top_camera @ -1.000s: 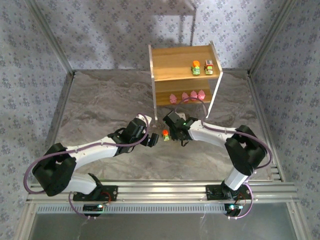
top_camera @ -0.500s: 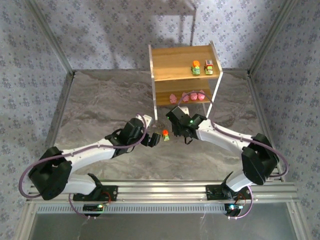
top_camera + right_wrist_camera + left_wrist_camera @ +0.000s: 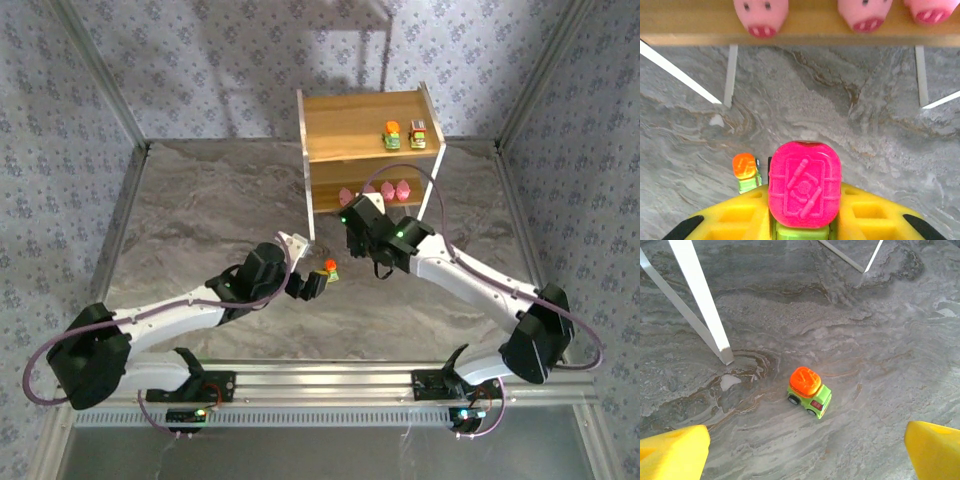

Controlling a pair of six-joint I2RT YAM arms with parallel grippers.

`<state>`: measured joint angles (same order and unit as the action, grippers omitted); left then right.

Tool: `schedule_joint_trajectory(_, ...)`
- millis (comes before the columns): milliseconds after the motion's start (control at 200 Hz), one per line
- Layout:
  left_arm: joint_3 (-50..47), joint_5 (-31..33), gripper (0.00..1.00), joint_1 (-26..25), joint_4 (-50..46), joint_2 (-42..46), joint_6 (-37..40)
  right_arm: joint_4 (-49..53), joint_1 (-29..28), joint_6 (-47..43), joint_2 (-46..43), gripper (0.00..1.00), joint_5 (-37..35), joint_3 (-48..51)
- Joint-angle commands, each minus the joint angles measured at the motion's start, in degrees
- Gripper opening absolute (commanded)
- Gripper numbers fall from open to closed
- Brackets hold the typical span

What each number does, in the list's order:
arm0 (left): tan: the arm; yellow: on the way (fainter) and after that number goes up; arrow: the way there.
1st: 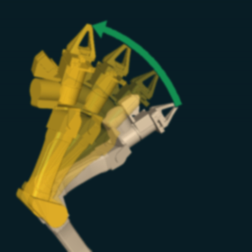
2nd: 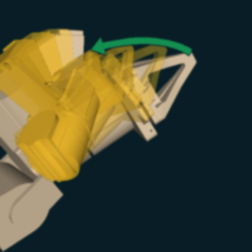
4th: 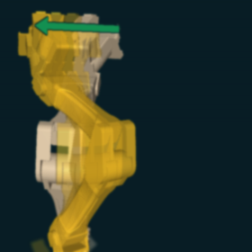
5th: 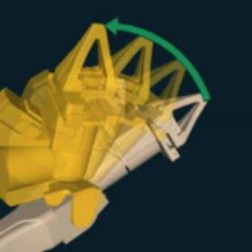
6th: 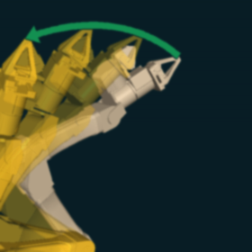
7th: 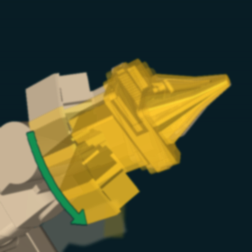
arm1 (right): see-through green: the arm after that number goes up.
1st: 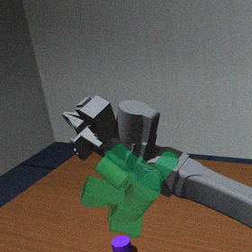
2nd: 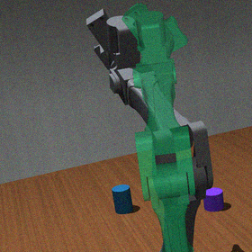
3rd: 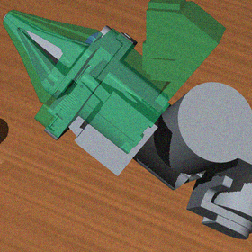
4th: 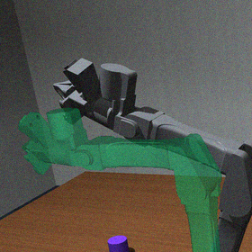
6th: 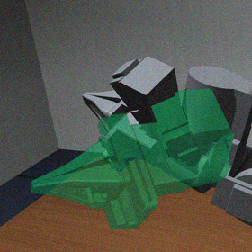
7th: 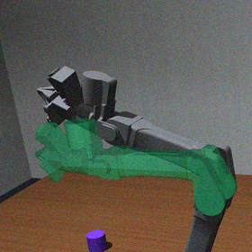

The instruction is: Place and organize the plastic toys onto the shelf

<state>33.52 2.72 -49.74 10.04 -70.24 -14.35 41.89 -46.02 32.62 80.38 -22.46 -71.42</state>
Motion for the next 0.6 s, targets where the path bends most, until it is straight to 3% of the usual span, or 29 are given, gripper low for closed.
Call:
schedule_joint_trajectory(0,-0.33,-0.87,1.00,-0.58,2.15,1.46,1.17,3.83,-0.47,-2.13,-1.86,0.30,-2.59,-4.72)
schedule_joint_trajectory(595,-0.55,-0.72,1.00,-1.07,2.48,1.85,1.69,7.85,-0.07,-7.73,-0.82,0.30,-5.09,-19.94)
